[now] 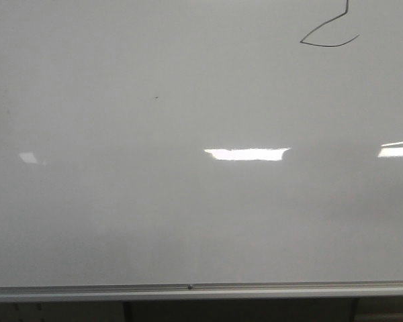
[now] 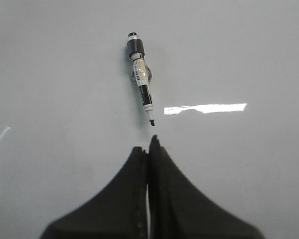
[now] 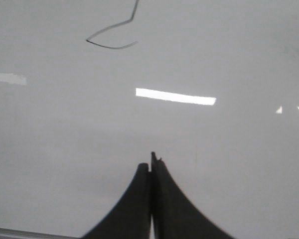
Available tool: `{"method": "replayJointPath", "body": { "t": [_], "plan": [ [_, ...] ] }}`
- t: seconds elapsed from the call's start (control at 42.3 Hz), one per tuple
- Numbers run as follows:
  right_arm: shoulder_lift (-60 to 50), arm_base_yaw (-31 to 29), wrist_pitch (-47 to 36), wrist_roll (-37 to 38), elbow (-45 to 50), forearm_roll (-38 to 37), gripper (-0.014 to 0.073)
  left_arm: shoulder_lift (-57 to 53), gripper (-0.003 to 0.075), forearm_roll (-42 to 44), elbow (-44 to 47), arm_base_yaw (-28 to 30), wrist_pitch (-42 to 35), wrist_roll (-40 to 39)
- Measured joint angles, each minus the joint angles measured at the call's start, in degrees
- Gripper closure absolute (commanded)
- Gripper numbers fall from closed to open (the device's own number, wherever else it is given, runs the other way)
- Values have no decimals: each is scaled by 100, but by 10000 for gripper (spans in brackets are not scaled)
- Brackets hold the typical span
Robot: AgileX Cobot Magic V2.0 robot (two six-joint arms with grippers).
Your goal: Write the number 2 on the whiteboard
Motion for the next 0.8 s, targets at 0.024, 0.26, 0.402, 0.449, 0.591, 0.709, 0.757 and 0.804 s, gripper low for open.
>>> {"method": "replayJointPath", "body": {
  "t": [0.024, 0.26, 0.402, 0.449, 0.591, 0.709, 0.757, 0.804],
  "plan": [
    [0, -71, -27, 76, 73, -31, 709, 0, 740, 0, 0, 0, 0, 0],
    [-164, -268, -118, 240, 758, -128, 709, 0, 740, 0, 0, 0, 0, 0],
    [-192, -268, -306, 245, 920, -128, 709, 0, 740, 0, 0, 0, 3, 0],
    [-192, -268, -366, 245, 918, -128, 709, 0, 740, 0, 0, 0, 3, 0],
    [-201, -268, -457, 253, 918, -128, 709, 0, 740, 0, 0, 0, 12, 0],
    [-201, -268, -456, 253, 918, -128, 709, 0, 740, 0, 0, 0, 12, 0],
    [-201, -268, -456, 253, 918, -128, 709, 0, 739, 0, 0, 0, 12, 0],
    [-201, -268, -459, 253, 918, -128, 709, 0, 740, 0, 0, 0, 12, 0]
  ]
}}
